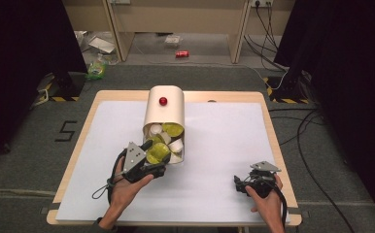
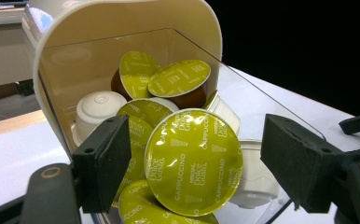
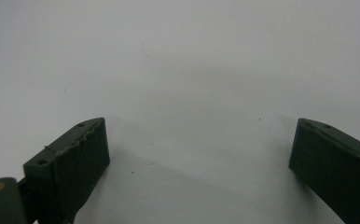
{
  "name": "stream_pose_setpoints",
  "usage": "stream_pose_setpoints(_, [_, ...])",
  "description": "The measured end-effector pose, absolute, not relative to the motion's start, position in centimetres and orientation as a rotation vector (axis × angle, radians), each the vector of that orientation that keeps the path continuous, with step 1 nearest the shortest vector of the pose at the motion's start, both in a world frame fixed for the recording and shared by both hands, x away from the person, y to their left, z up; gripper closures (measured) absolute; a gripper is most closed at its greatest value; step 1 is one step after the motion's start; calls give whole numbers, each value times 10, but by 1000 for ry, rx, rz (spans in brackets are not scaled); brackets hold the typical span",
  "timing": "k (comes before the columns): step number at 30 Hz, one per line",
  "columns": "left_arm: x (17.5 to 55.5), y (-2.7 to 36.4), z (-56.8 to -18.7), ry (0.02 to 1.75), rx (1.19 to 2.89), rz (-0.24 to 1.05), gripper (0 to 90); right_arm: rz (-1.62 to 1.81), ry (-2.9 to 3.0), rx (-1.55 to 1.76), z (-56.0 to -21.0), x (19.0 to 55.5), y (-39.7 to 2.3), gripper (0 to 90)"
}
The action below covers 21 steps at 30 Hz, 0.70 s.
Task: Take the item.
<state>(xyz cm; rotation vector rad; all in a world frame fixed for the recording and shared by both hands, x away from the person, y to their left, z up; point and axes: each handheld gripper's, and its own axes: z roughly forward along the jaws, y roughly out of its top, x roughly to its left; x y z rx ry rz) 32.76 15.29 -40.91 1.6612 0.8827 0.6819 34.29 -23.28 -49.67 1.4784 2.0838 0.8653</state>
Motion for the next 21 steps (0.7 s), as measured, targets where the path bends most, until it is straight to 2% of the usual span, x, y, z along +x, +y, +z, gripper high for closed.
stream_pose_setpoints(21, [331,145,-409,899,1740,728,307,863,2083,1479,-497,343,-233,50])
